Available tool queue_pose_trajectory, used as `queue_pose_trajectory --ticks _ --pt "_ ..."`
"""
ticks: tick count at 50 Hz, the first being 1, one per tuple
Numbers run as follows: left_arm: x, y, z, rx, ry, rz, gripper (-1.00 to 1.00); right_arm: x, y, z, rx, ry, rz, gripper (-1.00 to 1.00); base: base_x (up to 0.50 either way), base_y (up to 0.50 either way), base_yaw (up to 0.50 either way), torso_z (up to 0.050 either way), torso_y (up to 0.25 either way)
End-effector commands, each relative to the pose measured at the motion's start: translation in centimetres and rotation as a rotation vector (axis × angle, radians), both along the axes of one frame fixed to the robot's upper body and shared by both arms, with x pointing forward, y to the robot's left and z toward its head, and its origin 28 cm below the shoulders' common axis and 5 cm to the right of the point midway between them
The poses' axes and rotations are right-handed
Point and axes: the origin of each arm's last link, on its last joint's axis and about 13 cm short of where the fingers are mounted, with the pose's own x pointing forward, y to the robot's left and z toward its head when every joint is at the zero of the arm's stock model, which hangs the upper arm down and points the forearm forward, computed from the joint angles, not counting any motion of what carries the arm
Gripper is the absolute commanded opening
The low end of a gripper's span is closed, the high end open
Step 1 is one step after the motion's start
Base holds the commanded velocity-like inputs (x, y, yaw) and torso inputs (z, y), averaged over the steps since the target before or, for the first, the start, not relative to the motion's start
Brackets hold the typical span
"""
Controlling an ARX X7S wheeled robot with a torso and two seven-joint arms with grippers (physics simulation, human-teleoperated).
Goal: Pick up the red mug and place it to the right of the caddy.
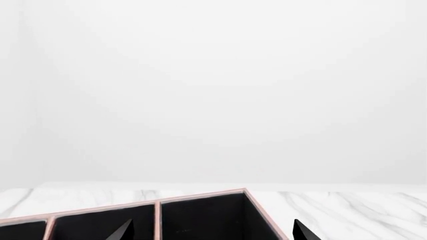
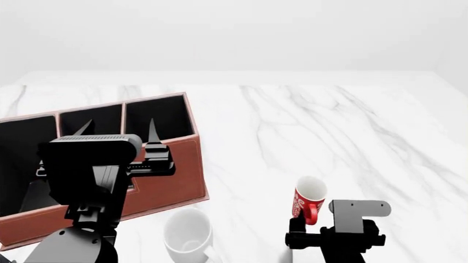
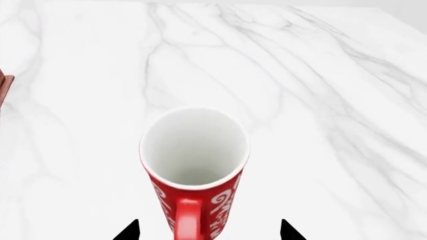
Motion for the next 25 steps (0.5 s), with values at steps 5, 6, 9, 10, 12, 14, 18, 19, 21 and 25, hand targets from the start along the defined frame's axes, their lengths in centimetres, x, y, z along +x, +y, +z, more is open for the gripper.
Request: queue_pose_trajectory --ticks 5,6,9,10,12,14,18,19,21,25 --pt "0.0 -0.1 -0.1 0.006 0.0 0.003 1.0 2.1 0.1 -1.5 0.001 0.058 0.008 1.0 0.0 0.0 0.0 0.0 0.0" --pt "0.0 -0.1 -0.1 0.005 0.0 0.003 1.0 2.1 0.2 -1.5 0.001 0.063 0.01 1.0 0.0 0.0 0.0 0.0 0.0" --pt "0.1 0.0 -0.1 0.005 0.001 0.004 1.0 2.0 0.4 -1.6 -0.001 0.072 0.026 1.0 0.0 0.0 0.0 0.0 0.0" --pt "0.1 0.0 -0.1 0.005 0.001 0.005 1.0 2.0 0.5 -1.6 -0.004 0.074 0.033 1.0 0.0 0.0 0.0 0.0 0.0" --pt "0.1 0.0 -0.1 0.004 0.001 0.005 1.0 1.8 0.6 -1.7 -0.005 0.084 0.047 1.0 0.0 0.0 0.0 0.0 0.0" --pt "0.2 0.0 -0.1 0.004 0.001 0.006 1.0 1.8 0.6 -1.8 0.0 0.093 0.058 1.0 0.0 0.0 0.0 0.0 0.0" --pt "0.2 0.0 -0.1 0.005 0.001 0.005 1.0 1.8 0.6 -2.0 0.002 0.101 0.064 1.0 0.0 0.0 0.0 0.0 0.0" --pt "0.2 0.0 -0.1 0.005 0.002 0.005 1.0 1.8 0.6 -2.0 0.001 0.102 0.065 1.0 0.0 0.0 0.0 0.0 0.0" --pt "0.2 0.0 -0.1 0.006 0.002 0.005 1.0 1.8 0.6 -1.9 0.001 0.103 0.069 1.0 0.0 0.0 0.0 0.0 0.0" --pt "0.1 0.0 -0.1 0.006 0.002 0.004 1.0 1.9 0.6 -2.0 -0.005 0.101 0.063 1.0 0.0 0.0 0.0 0.0 0.0"
